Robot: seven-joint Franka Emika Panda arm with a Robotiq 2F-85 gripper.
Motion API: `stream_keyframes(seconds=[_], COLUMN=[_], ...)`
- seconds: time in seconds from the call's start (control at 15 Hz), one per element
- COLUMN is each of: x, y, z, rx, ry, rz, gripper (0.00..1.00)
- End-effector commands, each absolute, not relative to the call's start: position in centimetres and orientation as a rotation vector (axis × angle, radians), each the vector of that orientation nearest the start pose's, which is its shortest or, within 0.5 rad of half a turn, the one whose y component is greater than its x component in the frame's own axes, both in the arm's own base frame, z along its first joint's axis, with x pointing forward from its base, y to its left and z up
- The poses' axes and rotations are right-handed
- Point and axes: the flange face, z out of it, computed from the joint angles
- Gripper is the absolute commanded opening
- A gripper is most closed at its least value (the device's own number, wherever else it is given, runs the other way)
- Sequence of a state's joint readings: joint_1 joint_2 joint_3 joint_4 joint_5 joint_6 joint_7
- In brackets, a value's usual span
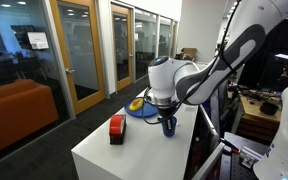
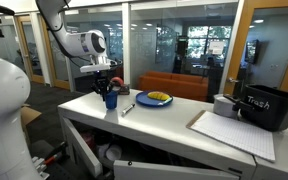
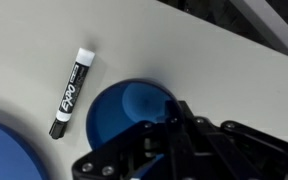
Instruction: Move the cup to the left
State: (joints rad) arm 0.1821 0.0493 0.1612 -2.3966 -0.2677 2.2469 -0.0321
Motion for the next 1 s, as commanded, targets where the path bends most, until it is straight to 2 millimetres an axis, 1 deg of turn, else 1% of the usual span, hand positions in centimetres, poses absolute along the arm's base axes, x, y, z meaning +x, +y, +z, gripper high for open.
stream_keyframes(seconds=[0.0, 0.27, 0.33, 0.4, 0.53, 0.67, 0.8, 0.93], x=[44.8, 44.8, 44.8, 44.8, 44.9, 44.9, 44.9, 44.9], y=[15.3, 15.3, 15.4, 15.4, 15.4, 15.4, 15.4, 15.5], z=[27.5, 27.3, 27.3, 27.4, 27.5, 27.6, 28.0, 28.8], rx=[-3.206, -3.199, -3.198, -3.197, -3.196, -3.196, -3.207, -3.216], ry=[-0.974, -0.969, -0.969, -0.969, -0.970, -0.967, -0.959, -0.955], rz=[0.261, 0.258, 0.256, 0.251, 0.239, 0.230, 0.221, 0.206], gripper=[0.01, 0.01, 0.31, 0.32, 0.43, 0.59, 0.72, 0.86])
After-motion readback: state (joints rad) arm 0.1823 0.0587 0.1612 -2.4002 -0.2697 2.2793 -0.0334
